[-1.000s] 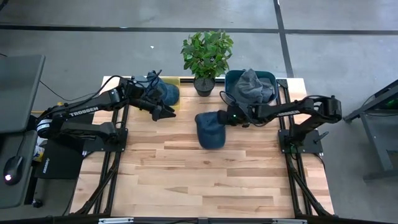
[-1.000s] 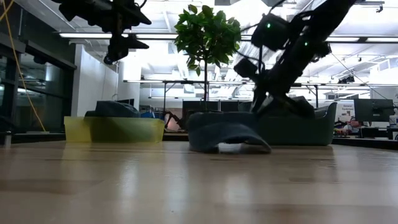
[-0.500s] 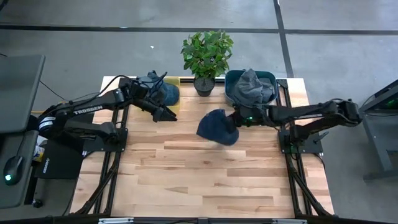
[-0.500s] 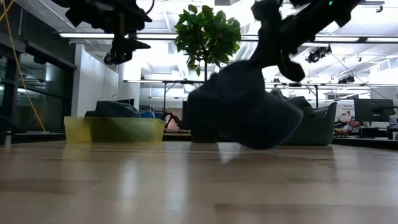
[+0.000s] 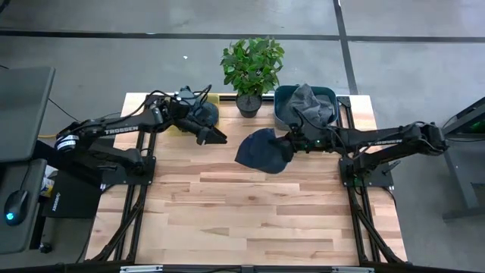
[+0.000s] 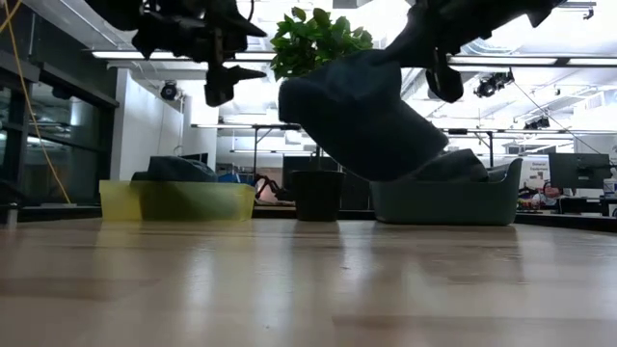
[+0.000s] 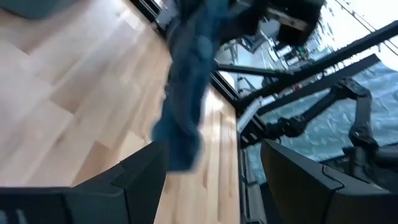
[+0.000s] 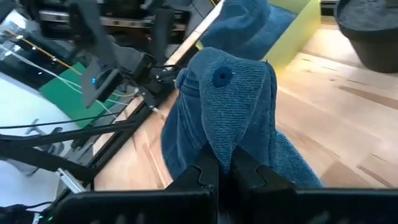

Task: Pick & Place hat
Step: Put the black cap into the yellow bin

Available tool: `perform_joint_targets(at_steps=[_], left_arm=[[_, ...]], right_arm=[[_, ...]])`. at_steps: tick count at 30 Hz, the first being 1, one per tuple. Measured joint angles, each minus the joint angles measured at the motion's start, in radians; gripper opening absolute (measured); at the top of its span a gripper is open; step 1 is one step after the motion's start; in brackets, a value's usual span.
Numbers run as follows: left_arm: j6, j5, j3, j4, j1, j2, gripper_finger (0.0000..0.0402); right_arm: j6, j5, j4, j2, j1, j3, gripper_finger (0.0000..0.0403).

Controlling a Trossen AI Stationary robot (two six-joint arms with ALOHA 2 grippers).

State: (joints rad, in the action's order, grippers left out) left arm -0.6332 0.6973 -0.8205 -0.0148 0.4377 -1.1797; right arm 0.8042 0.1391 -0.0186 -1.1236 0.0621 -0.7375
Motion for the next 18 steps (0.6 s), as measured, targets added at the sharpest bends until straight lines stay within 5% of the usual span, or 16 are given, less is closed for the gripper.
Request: perform_joint_targets(at_steps=[18], left_arm=[[0.0, -0.035, 0.0, 0.259, -0.055, -0.162, 0.0254]], right_arm=[[-0.02, -0.033, -0.024, -0.001, 0.0, 0.0, 0.0]])
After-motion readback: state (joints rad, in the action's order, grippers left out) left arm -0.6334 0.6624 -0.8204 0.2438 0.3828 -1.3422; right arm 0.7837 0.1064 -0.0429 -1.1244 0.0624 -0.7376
